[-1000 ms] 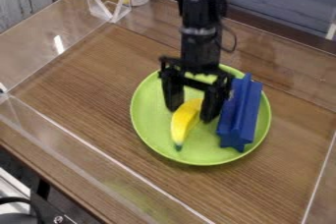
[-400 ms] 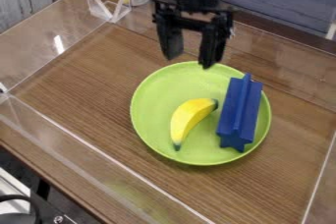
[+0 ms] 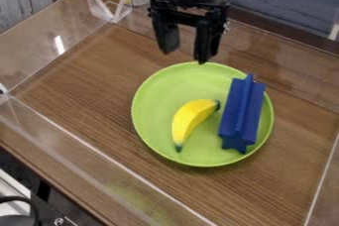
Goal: Put the banana in the green plate
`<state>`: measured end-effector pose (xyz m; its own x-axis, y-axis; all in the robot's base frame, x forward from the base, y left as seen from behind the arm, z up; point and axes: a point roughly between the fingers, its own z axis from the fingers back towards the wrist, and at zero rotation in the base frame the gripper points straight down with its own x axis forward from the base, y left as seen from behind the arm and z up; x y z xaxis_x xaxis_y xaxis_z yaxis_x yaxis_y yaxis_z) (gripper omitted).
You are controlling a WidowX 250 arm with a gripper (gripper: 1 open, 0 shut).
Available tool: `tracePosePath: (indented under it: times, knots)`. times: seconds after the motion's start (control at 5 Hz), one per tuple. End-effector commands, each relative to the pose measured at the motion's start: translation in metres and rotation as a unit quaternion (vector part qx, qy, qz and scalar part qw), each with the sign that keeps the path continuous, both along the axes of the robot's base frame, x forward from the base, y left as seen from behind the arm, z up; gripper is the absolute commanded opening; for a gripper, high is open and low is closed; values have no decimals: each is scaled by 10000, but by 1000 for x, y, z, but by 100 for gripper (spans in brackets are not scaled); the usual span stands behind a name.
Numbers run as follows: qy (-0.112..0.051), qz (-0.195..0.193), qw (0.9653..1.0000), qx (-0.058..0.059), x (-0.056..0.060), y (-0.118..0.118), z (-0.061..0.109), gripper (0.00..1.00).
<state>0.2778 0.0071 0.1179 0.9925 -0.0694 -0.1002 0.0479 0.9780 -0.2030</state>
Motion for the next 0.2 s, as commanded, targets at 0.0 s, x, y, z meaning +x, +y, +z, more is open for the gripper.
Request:
tracePosePath:
  times: [0.0]
  knots:
    - [-92, 4, 9999, 63, 1, 2, -3, 100]
